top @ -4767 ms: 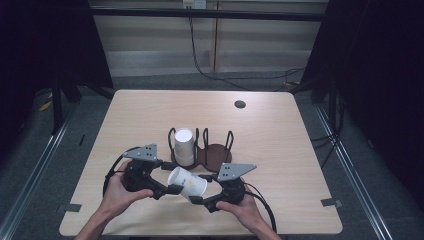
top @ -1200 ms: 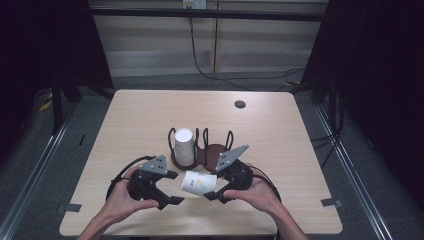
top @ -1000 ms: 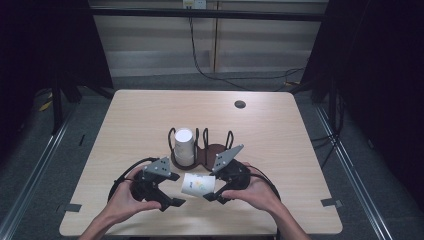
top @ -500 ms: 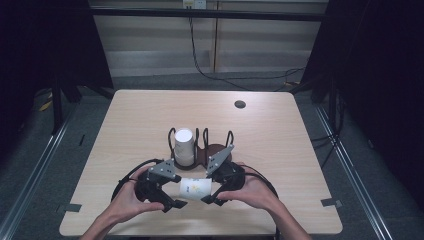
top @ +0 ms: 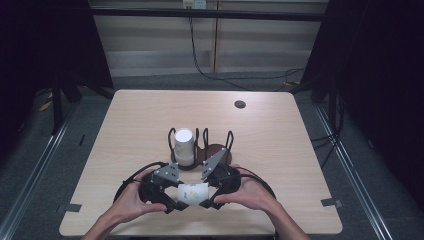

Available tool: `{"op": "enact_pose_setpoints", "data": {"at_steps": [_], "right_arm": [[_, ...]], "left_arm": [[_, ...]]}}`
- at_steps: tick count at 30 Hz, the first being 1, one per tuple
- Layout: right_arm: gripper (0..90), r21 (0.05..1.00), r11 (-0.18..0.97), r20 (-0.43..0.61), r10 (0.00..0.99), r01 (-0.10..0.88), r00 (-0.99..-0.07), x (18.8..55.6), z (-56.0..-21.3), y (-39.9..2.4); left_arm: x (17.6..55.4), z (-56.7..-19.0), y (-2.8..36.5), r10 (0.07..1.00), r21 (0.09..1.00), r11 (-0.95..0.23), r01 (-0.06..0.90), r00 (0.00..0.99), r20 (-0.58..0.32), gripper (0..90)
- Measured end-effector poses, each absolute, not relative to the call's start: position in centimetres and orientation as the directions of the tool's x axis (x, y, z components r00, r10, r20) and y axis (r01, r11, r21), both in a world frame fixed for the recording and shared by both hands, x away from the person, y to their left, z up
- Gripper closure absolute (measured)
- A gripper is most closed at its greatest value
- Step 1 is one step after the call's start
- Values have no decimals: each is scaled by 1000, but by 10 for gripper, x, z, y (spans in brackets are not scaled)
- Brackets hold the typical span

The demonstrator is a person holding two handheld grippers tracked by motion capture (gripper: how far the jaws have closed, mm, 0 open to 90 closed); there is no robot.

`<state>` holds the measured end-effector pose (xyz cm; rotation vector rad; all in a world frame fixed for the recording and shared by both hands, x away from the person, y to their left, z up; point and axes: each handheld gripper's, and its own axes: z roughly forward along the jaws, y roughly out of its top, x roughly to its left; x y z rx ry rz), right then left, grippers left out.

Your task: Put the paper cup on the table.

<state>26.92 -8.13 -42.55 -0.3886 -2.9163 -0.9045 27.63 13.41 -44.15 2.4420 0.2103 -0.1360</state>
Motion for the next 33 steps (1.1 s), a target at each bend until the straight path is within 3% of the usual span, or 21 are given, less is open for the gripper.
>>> {"op": "enact_pose_setpoints", "data": {"at_steps": [13, 33], "right_arm": [[296, 519, 818, 143, 203, 248, -969, 269, -429, -75], [268, 543, 803, 135, 204, 244, -970, 269, -425, -75]], "left_arm": [[274, -444, 132, 111, 612, -770, 178, 983, -146, 286], [275, -440, 134, 99, 641, -744, 191, 979, -176, 357]]}}
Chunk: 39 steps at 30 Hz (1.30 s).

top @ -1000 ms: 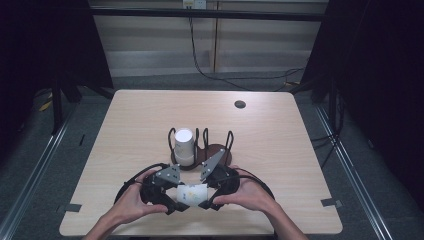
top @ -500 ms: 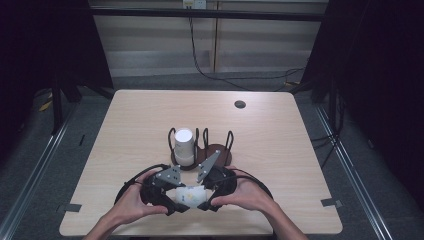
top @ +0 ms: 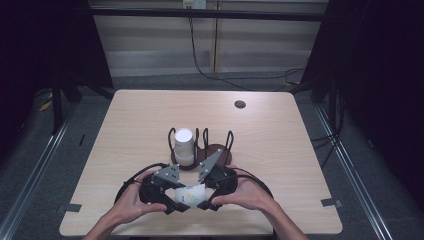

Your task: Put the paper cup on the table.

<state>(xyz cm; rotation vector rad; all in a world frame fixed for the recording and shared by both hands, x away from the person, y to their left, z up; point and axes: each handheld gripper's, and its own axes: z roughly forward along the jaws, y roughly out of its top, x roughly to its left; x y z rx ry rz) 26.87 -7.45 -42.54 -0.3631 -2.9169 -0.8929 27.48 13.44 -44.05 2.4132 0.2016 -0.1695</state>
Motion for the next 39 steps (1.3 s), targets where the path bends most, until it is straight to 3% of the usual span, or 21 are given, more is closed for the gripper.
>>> {"op": "enact_pose_setpoints", "data": {"at_steps": [12, 39], "right_arm": [[147, 626, 718, 160, 264, 304, -951, 270, -427, -86], [145, 751, 536, 204, 366, 386, -908, 265, -431, -119]], "left_arm": [[275, -438, 138, 114, 665, -721, 196, 980, -164, 365], [278, -443, 159, 188, 702, -671, 239, 971, -150, 361]]}}
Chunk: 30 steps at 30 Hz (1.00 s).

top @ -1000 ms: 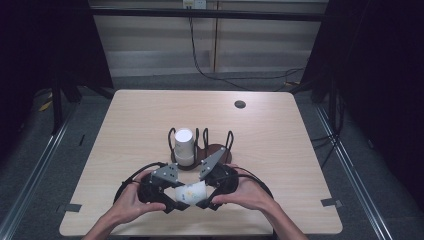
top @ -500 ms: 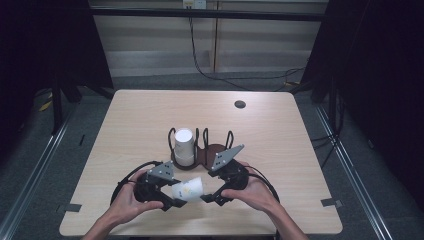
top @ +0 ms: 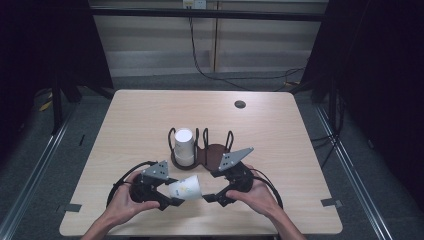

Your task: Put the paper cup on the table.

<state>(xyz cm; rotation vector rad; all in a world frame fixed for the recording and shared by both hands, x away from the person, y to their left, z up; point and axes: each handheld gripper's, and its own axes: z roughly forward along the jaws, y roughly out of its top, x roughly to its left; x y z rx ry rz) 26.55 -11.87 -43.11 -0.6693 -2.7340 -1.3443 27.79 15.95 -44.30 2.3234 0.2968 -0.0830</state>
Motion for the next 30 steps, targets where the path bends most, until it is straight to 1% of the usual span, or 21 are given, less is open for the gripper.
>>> {"op": "enact_pose_setpoints", "data": {"at_steps": [6, 18, 27, 30], "right_arm": [[150, 772, 492, 228, 376, 402, -898, 261, -434, -125], [136, 825, 371, 282, 382, 426, -880, 258, -442, -136], [135, 842, 329, 289, 393, 427, -873, 255, -447, -137], [134, 850, 313, 290, 393, 423, -873, 254, -446, -138]], "left_arm": [[277, -442, 163, 201, 729, -636, 252, 967, -159, 361], [274, -443, 163, 184, 754, -610, 243, 969, -163, 362], [273, -444, 163, 175, 777, -581, 242, 970, -172, 361], [272, -444, 164, 173, 788, -571, 232, 972, -161, 361]]}}
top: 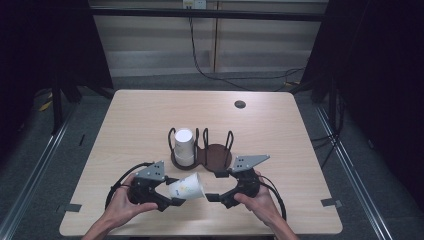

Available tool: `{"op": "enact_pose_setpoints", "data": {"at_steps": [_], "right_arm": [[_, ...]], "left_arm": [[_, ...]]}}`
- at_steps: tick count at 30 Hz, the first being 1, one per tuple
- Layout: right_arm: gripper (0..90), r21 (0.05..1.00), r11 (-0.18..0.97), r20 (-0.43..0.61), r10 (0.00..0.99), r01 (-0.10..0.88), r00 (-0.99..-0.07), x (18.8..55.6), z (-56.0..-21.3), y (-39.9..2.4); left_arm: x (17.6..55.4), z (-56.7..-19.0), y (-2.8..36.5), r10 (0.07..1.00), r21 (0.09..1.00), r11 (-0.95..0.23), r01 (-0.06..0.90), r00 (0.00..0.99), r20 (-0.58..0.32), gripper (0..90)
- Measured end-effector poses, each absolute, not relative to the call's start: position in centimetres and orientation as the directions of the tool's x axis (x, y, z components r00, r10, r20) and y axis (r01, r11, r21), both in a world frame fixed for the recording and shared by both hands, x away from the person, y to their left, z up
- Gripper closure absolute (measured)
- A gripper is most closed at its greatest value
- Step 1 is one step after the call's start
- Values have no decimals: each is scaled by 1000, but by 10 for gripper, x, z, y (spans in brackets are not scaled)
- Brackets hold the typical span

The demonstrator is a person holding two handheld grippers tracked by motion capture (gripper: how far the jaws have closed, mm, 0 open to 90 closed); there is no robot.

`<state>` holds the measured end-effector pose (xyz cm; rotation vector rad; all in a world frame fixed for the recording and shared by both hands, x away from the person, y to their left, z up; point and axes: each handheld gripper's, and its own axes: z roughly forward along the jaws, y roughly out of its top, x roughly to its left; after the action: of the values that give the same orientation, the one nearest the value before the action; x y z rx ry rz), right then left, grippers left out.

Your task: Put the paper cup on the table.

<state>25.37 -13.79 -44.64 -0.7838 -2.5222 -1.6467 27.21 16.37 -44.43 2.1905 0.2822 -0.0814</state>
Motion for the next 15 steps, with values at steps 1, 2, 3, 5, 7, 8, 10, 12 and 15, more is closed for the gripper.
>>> {"op": "enact_pose_setpoints", "data": {"at_steps": [1, 2, 3, 5, 7, 8, 10, 12, 15], "right_arm": [[134, 854, 306, 291, 392, 422, -873, 253, -446, -138], [134, 858, 298, 291, 391, 419, -873, 253, -446, -138], [134, 861, 291, 292, 388, 417, -874, 252, -446, -139], [134, 867, 279, 294, 379, 412, -877, 251, -445, -138], [135, 871, 280, 287, 374, 403, -882, 251, -446, -138], [135, 871, 280, 287, 374, 403, -882, 251, -446, -138], [135, 878, 272, 283, 370, 394, -885, 250, -445, -137], [135, 884, 262, 282, 361, 387, -889, 250, -444, -137], [135, 897, 236, 281, 350, 375, -893, 250, -443, -137]], "left_arm": [[272, -444, 164, 170, 793, -563, 233, 972, -165, 361], [271, -444, 164, 170, 800, -553, 233, 971, -166, 361], [271, -444, 165, 168, 807, -545, 227, 973, -160, 361], [271, -443, 166, 166, 821, -523, 227, 972, -164, 360], [271, -443, 166, 165, 831, -507, 229, 972, -167, 359], [271, -443, 166, 165, 831, -507, 229, 972, -167, 359], [270, -443, 166, 159, 840, -494, 224, 973, -166, 359], [269, -443, 165, 158, 849, -480, 220, 974, -163, 359], [268, -443, 165, 149, 862, -461, 213, 975, -162, 359]]}}
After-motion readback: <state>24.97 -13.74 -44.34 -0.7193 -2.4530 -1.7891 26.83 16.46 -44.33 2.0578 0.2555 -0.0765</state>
